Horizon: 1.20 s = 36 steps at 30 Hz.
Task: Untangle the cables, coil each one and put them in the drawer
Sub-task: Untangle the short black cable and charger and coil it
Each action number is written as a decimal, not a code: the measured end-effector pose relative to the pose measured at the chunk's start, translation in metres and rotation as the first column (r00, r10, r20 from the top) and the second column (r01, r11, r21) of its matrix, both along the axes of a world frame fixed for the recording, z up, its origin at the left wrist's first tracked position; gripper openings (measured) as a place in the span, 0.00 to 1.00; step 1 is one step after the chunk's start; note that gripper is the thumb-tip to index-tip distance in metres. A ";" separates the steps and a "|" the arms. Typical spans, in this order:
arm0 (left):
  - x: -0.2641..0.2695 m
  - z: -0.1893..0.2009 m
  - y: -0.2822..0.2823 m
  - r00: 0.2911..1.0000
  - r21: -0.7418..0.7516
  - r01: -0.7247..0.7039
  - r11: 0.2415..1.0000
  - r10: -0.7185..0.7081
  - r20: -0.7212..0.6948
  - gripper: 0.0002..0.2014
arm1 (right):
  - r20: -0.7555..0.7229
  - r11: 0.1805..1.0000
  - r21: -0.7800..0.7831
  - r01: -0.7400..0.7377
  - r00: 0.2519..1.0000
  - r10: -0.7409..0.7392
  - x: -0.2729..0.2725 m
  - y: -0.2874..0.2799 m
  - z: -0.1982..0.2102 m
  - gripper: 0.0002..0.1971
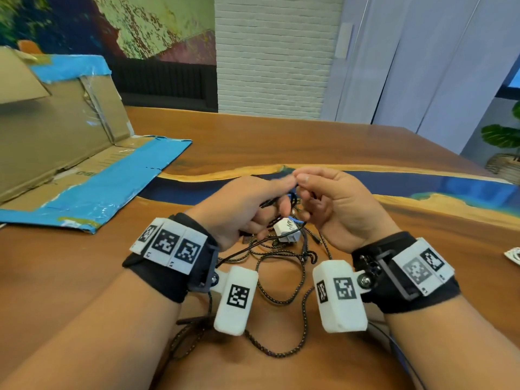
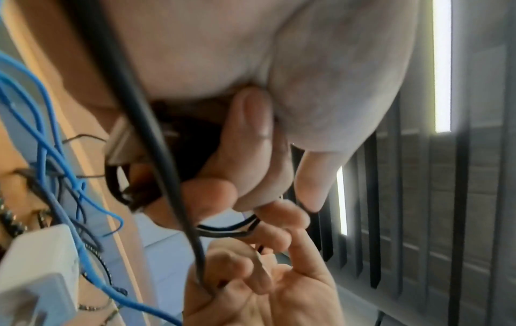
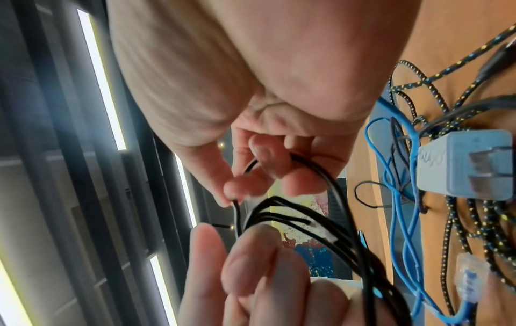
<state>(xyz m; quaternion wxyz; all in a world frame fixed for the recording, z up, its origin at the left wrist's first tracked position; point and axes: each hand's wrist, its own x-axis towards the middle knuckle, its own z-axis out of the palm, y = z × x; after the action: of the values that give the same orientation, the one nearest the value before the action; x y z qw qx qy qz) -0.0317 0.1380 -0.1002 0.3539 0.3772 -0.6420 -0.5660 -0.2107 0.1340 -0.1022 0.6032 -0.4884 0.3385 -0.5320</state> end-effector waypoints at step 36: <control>-0.003 -0.003 -0.007 0.962 -0.075 -0.251 0.965 0.257 0.093 0.17 | -0.009 0.996 -0.088 -0.011 1.000 0.010 -0.001 -0.002 0.000 0.14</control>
<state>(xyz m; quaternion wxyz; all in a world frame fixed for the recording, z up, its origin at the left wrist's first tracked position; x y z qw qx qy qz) -0.0348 0.1314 -0.1036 0.4021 0.4736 -0.6227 -0.4757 -0.2122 0.1323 -0.1022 0.5824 -0.5188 0.3147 -0.5410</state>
